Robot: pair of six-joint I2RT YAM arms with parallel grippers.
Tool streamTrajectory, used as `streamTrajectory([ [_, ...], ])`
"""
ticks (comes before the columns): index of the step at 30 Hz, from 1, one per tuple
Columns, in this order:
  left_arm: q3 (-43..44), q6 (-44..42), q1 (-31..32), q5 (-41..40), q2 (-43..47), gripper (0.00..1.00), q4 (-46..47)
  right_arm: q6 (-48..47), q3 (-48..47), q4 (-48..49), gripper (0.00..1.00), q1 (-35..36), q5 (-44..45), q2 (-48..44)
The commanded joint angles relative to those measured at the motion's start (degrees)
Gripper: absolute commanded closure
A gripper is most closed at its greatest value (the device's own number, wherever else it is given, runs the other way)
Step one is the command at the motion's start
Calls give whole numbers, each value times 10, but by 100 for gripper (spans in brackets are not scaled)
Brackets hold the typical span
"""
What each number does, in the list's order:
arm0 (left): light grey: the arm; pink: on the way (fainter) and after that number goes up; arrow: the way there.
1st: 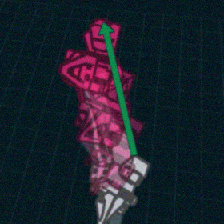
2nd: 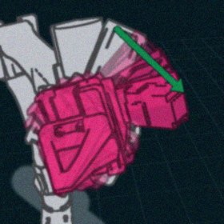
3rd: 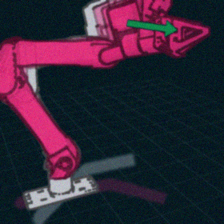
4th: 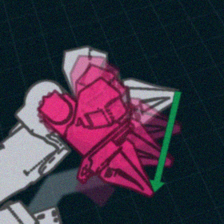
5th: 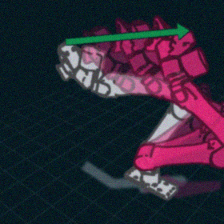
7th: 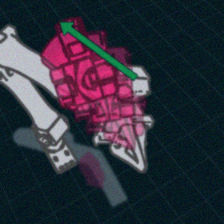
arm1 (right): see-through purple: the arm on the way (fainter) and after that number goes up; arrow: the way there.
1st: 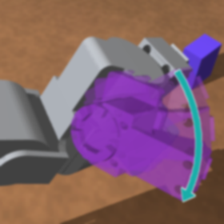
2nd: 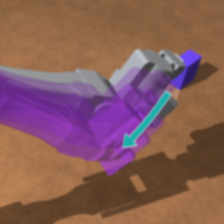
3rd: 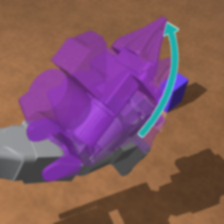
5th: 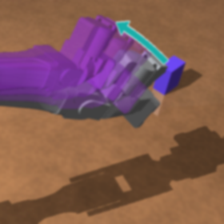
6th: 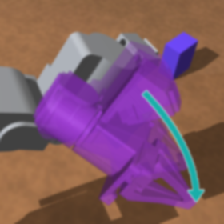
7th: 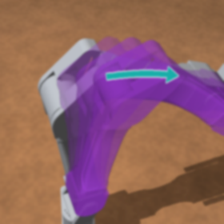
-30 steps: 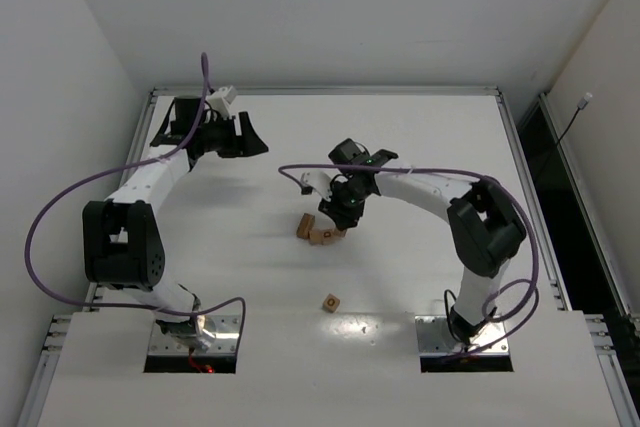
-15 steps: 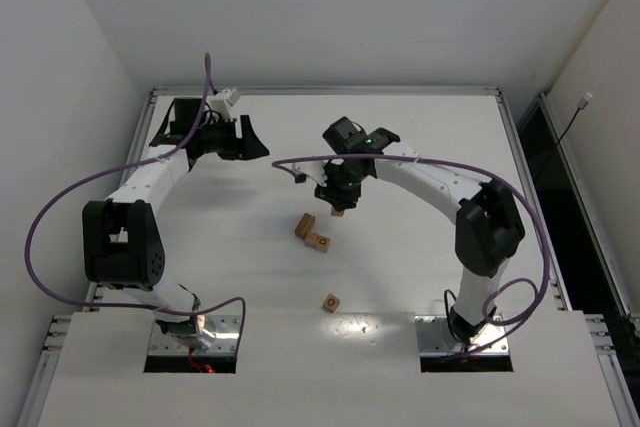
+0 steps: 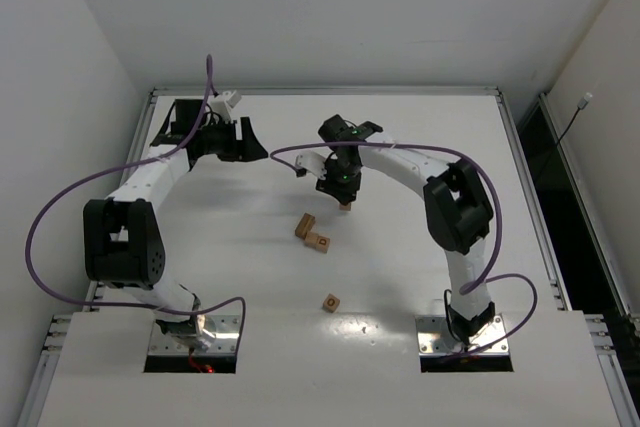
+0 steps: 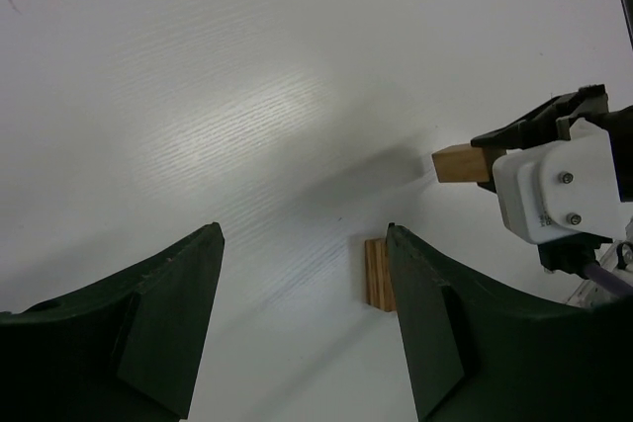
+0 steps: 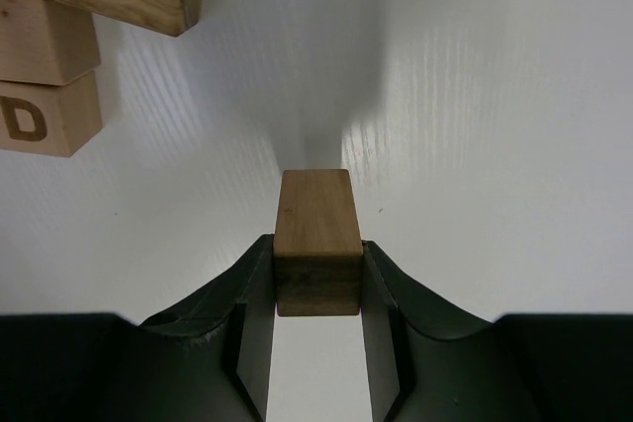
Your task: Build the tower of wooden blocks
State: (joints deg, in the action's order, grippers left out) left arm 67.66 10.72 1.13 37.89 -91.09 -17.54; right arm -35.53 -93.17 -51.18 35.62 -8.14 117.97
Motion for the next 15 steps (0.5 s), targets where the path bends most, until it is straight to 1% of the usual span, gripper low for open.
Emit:
streamTrajectory([
  [1,12,-9,-5,1,-10,37,8,14,-30,13,100,-8,19,-2],
  [8,17,-9,-5,1,-15,37,8,14,-36,39,99,-24,19,4],
  [12,17,-3,-5,-4,-15,37,8,-6,-36,44,97,-29,0,17],
  [15,17,-3,-5,-4,-21,37,8,-21,-49,44,97,-34,-6,29],
])
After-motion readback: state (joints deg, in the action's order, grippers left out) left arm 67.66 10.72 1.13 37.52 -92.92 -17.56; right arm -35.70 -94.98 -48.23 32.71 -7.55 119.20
